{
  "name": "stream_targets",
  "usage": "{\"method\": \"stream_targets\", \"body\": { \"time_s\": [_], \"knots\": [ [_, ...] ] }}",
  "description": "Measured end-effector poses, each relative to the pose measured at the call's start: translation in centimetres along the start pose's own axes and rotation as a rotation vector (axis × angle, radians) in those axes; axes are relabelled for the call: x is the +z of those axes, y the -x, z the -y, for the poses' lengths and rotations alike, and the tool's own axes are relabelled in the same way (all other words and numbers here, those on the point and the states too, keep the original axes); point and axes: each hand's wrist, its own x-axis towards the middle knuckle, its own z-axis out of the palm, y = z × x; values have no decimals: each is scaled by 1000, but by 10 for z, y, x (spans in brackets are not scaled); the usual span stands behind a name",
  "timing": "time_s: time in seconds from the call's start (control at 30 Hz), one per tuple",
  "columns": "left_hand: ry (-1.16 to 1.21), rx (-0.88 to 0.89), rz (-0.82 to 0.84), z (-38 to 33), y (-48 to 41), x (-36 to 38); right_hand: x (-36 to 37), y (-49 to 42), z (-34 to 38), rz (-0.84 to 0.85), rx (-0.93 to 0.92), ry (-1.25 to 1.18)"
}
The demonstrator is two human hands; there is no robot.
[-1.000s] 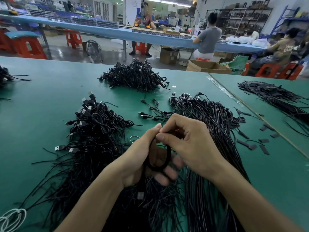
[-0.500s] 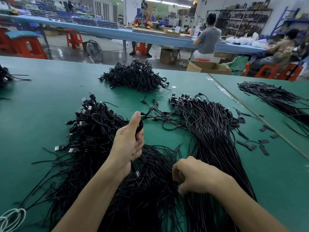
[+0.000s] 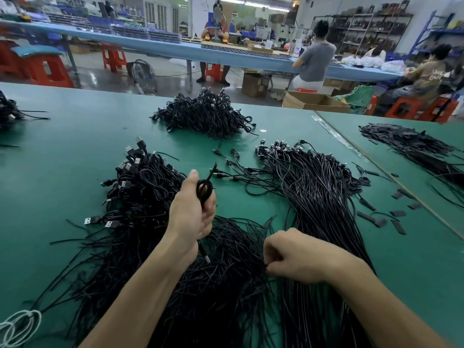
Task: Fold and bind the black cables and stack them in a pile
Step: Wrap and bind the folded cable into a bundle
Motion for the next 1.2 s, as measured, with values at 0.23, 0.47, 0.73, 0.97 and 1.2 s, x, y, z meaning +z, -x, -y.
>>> {"method": "stream_targets", "body": {
  "time_s": [0.23, 0.47, 0.73, 0.97, 1.2],
  "knots": [
    [-63, 89, 78, -2, 7, 3, -33, 19, 1, -148, -119, -301],
    [-113, 100, 289, -6, 16, 8, -35, 19, 28, -765, -241, -779],
    [76, 149, 407, -7, 20, 16, -27, 20, 57, -862, -338, -783],
    [66, 237, 276, -7, 22, 14, -25, 24, 63, -769, -376, -630],
    [86, 255, 149, -8, 21, 17, -17, 24, 69, -1056, -251, -495]
  ]
}}
